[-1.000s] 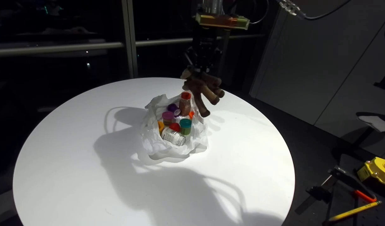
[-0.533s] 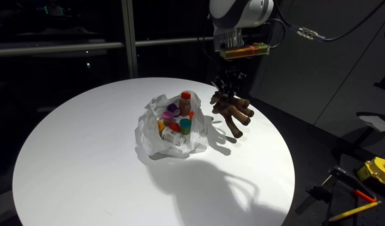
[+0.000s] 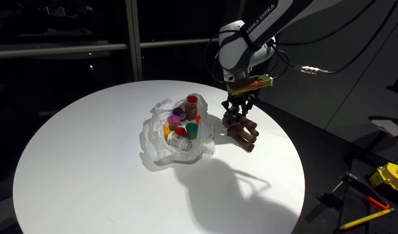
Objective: Remove all the contents from the plastic bag and put them on the table.
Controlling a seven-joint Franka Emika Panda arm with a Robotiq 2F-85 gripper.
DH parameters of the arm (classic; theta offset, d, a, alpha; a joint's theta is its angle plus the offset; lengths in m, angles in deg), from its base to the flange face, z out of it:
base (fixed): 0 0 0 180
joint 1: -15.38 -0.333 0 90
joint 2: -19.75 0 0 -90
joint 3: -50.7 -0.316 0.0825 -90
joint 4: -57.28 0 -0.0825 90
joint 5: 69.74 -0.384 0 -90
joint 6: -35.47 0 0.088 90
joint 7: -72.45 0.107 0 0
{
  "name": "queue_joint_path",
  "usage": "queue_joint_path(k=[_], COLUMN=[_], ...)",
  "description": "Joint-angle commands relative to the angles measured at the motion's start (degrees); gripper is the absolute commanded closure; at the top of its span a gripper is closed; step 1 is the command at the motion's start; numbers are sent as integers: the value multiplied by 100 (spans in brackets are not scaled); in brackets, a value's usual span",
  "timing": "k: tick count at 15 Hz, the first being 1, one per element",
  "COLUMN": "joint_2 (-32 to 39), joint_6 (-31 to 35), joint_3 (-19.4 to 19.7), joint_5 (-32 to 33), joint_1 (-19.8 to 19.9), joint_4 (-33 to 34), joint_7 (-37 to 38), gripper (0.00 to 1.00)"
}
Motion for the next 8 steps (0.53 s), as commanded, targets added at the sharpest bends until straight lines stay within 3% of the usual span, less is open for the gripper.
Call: queue_joint_path(k=[1,5,8], joint_2=[-499,-954,-898], joint_6=[-65,140,412], joint_3=[248,21,-308], joint_5=[291,238,141], joint_1=[-340,-480,-462], joint_4=[-190,-164,112], joint_7=[408,335,-26], gripper=[36,6,0])
